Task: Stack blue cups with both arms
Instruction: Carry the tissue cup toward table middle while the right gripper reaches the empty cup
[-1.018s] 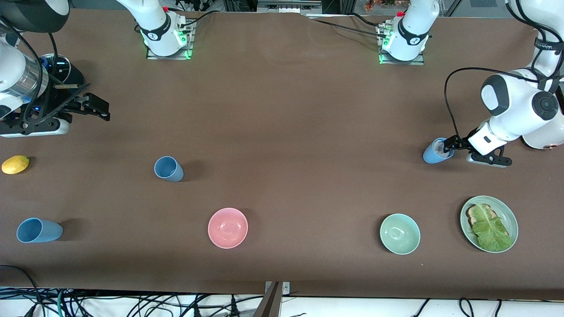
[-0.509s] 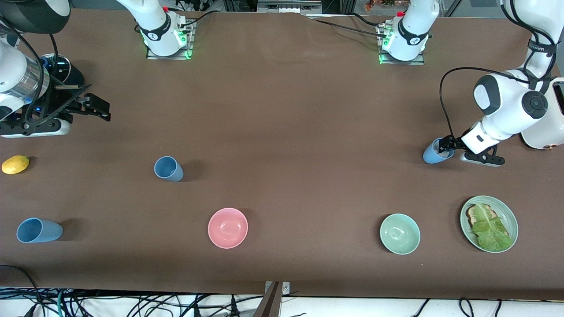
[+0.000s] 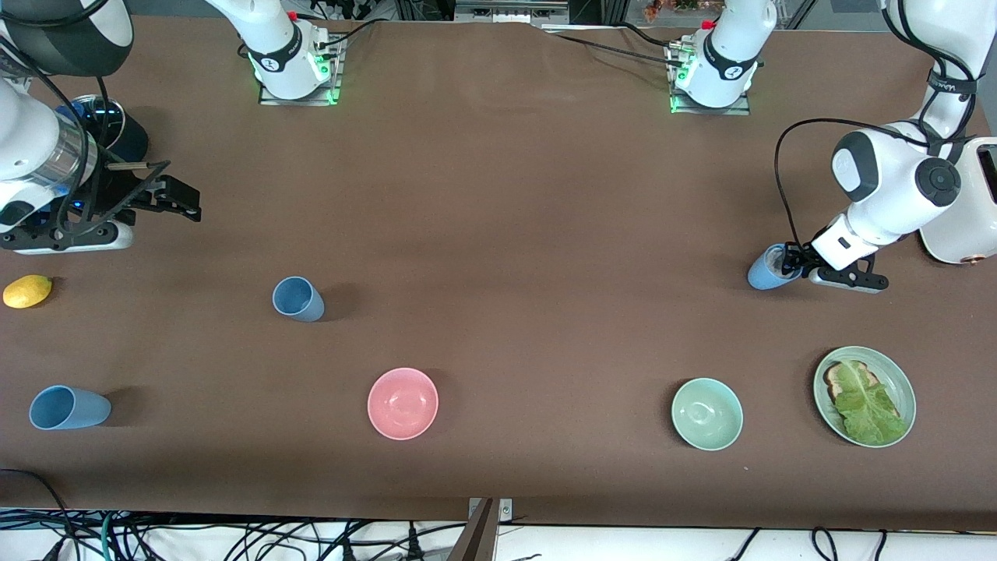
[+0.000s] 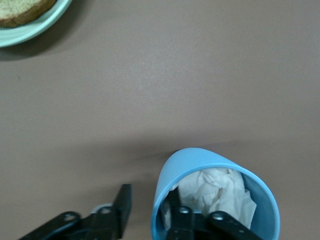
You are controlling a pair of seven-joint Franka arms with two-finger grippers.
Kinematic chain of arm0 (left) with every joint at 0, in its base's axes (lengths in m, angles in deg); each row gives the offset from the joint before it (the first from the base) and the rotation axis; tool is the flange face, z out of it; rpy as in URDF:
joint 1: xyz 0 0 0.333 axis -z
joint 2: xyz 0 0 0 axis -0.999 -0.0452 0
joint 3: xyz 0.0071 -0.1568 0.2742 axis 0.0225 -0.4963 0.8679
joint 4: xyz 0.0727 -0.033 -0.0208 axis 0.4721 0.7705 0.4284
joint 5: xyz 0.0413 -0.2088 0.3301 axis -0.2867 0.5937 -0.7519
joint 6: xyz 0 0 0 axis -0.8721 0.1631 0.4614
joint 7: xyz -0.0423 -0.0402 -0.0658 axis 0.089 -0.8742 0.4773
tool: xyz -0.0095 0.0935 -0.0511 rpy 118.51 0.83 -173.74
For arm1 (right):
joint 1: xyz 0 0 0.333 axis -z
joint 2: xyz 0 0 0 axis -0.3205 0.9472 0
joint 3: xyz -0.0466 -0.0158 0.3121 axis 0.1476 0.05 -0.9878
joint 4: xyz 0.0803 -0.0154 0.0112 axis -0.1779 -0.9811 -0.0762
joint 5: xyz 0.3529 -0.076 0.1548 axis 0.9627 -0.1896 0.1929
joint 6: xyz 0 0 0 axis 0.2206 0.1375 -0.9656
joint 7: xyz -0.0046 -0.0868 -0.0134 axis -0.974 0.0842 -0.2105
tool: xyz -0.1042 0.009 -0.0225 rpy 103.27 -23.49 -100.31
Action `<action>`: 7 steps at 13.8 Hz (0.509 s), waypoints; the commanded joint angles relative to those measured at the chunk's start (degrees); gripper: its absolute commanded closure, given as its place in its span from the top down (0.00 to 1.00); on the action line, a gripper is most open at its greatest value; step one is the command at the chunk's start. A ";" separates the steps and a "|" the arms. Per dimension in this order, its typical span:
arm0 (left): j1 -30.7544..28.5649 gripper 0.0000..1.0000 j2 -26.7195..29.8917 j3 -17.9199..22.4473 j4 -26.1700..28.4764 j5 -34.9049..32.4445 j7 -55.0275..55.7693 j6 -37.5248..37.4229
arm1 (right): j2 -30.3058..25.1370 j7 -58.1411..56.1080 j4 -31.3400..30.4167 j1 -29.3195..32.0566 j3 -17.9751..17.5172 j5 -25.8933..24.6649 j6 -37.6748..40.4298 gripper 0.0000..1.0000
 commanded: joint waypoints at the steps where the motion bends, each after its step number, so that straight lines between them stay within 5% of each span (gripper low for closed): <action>1: 0.58 0.00 0.74 0.20 1.06 1.95 -1.94 1.28 | 0.12 -0.32 -2.09 0.01 -0.14 0.67 -2.79 1.00; 7: 1.62 0.00 2.14 0.29 0.62 1.95 -1.94 -0.03 | 0.12 -0.32 -7.88 0.01 -0.14 0.67 -10.09 1.00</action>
